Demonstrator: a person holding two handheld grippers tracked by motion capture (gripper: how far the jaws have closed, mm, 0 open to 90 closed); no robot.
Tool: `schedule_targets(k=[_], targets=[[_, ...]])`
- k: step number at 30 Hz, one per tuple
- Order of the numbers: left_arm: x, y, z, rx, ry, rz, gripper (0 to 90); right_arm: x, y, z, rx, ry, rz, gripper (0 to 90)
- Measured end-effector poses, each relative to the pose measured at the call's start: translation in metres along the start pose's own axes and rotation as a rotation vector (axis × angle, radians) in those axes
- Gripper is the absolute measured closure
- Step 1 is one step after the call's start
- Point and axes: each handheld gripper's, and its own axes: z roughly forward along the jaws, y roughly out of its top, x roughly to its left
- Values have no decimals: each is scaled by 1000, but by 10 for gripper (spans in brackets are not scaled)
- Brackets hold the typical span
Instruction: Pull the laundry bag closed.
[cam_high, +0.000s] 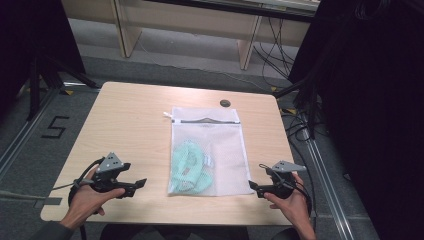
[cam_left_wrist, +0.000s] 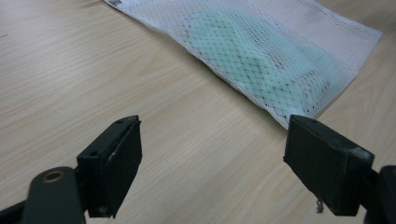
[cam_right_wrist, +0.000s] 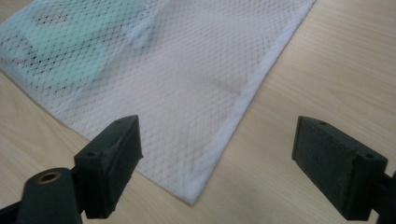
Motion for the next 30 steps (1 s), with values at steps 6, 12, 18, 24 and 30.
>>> schedule_targets(k=[6,12,18,24,30], targets=[[0,1,-1,34,-2,36,182,4,1,1,-8,1,-14,230],[0,1,0,33,-21,23,207,4,3,3,0,14,-59,345],[-3,1,3,47,-55,60,309,2,5,5,37,51,-96,494],[-8,2,6,21,-51,42,360,7,10,7,68,85,-93,592],[-11,4,11,30,-48,48,391,6,14,18,54,91,-152,682]])
